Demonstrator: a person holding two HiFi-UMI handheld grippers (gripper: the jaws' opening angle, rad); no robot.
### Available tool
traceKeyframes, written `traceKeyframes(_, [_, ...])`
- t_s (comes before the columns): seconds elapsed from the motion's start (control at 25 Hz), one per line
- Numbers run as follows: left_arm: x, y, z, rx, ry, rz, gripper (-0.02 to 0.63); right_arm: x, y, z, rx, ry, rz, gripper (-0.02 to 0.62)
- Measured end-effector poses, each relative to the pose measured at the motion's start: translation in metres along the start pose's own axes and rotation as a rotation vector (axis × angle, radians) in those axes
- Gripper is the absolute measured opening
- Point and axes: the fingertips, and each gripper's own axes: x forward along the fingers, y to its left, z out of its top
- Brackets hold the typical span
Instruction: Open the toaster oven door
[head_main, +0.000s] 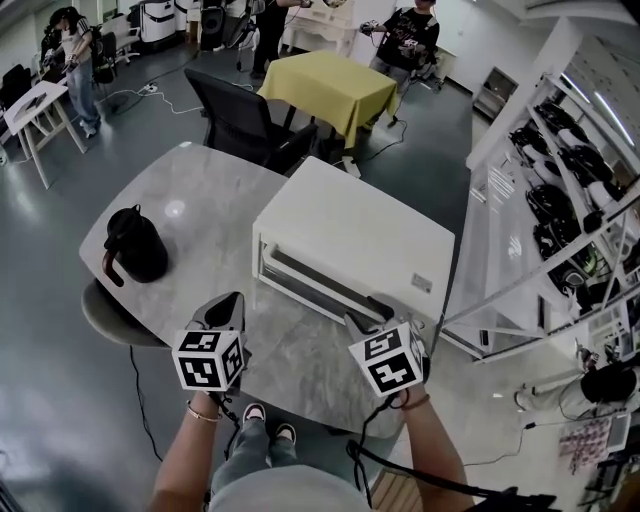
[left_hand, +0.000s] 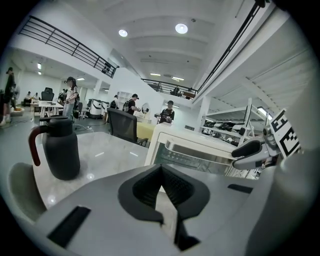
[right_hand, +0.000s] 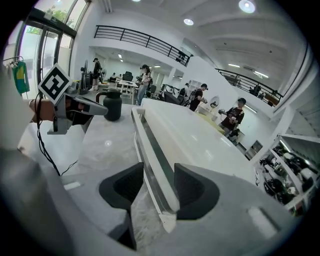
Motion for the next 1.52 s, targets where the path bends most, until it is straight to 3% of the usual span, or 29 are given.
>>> traceKeyframes(0.28, [-0.007, 0.005, -0.006, -0.015, -0.001, 0.017, 0.005, 0.005, 0.006, -0.005, -0.055, 0.050, 0.029, 0.176])
traceKeyframes(0.72, [-0.019, 0.003, -0.014, -0.004, 0.015, 0.028, 0.005, 0.003, 0.010, -0.006, -0.079, 0.047, 0.058, 0.176])
traceKeyframes(1.04, [-0.027, -0.002, -0.012, 0.018, 0.018, 0.034, 0.005, -0.005, 0.019, -0.008, -0.070, 0.027, 0.070, 0.176])
traceKeyframes(1.32, [-0.036, -0.005, -0.016, 0.042, 0.032, 0.040, 0.005, -0.009, 0.027, -0.012, -0.078, 0.039, 0.024, 0.176])
traceKeyframes(1.52, [-0.039, -0.007, -0.020, 0.055, 0.043, 0.044, 0.005, -0.010, 0.034, -0.014, -0.026, 0.046, 0.035, 0.176])
